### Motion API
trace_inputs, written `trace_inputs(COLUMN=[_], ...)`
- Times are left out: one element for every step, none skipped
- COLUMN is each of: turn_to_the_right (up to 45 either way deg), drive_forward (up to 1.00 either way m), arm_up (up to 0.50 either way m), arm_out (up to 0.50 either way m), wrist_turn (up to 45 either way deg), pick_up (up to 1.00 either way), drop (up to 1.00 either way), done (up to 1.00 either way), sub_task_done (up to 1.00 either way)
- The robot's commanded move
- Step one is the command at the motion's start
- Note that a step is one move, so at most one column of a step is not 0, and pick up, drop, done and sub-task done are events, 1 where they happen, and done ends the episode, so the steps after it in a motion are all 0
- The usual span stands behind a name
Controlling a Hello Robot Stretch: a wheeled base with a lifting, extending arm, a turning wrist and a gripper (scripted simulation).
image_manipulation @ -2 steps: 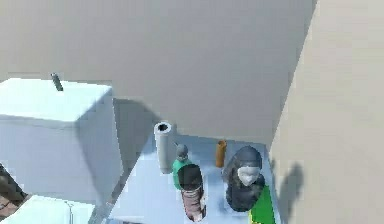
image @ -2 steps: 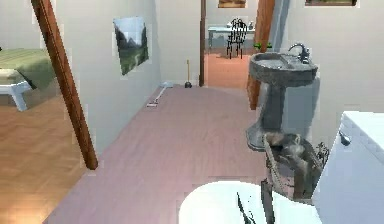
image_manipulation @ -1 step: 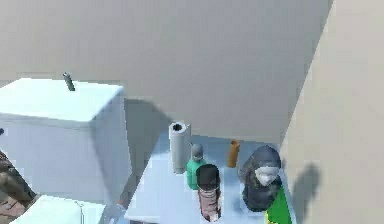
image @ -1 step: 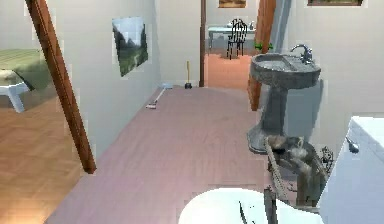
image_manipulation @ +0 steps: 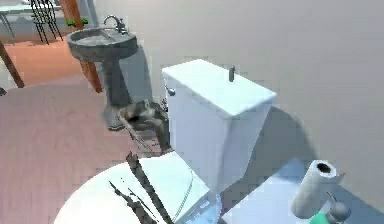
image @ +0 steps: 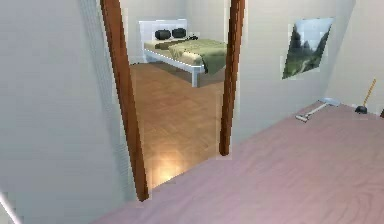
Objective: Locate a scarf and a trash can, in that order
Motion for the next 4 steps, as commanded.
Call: trace_inputs(turn_to_the_right=[0.0,45.0,3.0,0.0], drive_forward=[0.55,0.0,0.0,0.6], arm_up=[0.0,0.0,0.0,0.0], arm_out=[0.0,0.0,0.0,0.0], wrist_turn=[0.0,0.0,0.0,0.0], pick_up=[0.0,0.0,0.0,0.0], drop=[0.0,0.0,0.0,0.0], done=[0.0,0.0,0.0,0.0], sub_task_done=[0.0,0.0,0.0,0.0])
